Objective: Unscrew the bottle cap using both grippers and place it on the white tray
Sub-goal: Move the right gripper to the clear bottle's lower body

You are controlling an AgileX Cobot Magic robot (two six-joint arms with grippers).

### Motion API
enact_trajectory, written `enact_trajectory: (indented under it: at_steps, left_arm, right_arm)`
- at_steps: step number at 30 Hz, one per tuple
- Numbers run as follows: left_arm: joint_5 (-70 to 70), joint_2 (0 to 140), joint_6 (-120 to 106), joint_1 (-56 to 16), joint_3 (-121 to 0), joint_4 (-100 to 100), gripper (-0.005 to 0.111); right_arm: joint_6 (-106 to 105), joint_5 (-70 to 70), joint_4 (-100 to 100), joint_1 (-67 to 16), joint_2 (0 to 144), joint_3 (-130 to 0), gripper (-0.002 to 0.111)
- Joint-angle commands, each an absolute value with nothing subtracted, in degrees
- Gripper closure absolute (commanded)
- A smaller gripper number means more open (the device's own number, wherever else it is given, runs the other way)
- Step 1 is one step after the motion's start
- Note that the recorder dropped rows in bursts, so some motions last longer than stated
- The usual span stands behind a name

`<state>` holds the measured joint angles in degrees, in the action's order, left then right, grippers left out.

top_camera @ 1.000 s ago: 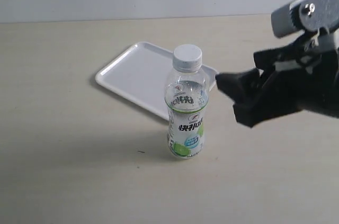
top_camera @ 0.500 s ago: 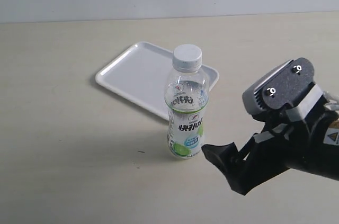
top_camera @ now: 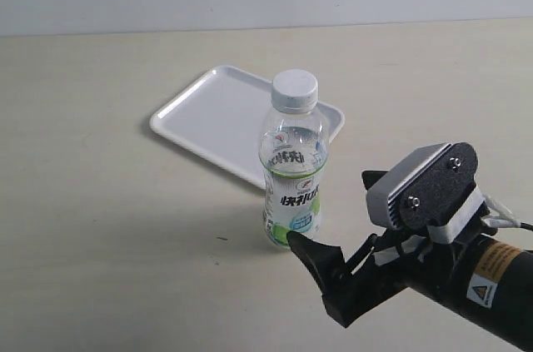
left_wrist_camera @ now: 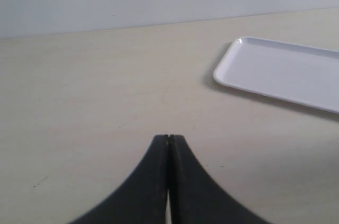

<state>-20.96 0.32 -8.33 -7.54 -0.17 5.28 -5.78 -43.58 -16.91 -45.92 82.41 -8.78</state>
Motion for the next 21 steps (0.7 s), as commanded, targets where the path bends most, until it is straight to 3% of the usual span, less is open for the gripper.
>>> enact_trajectory:
  at_steps: [1, 8, 21]
  left_arm:
    - [-20.67, 0.0, -8.38, -7.45, 0.0, 5.8, 0.107]
    - [-20.67, 0.0, -8.38, -7.45, 0.0, 5.8, 0.107]
    - [-20.67, 0.0, -8.38, -7.45, 0.0, 5.8, 0.107]
  right_arm:
    - [-4.57, -53.45, -16.55, -45.97, 88.18, -8.47, 0.003]
    - [-4.41, -61.45, -18.7, -45.97, 93.77, -8.99, 0.003]
    - [-4.8, -54.9, -19.31, -45.97, 99.41, -18.9, 0.003]
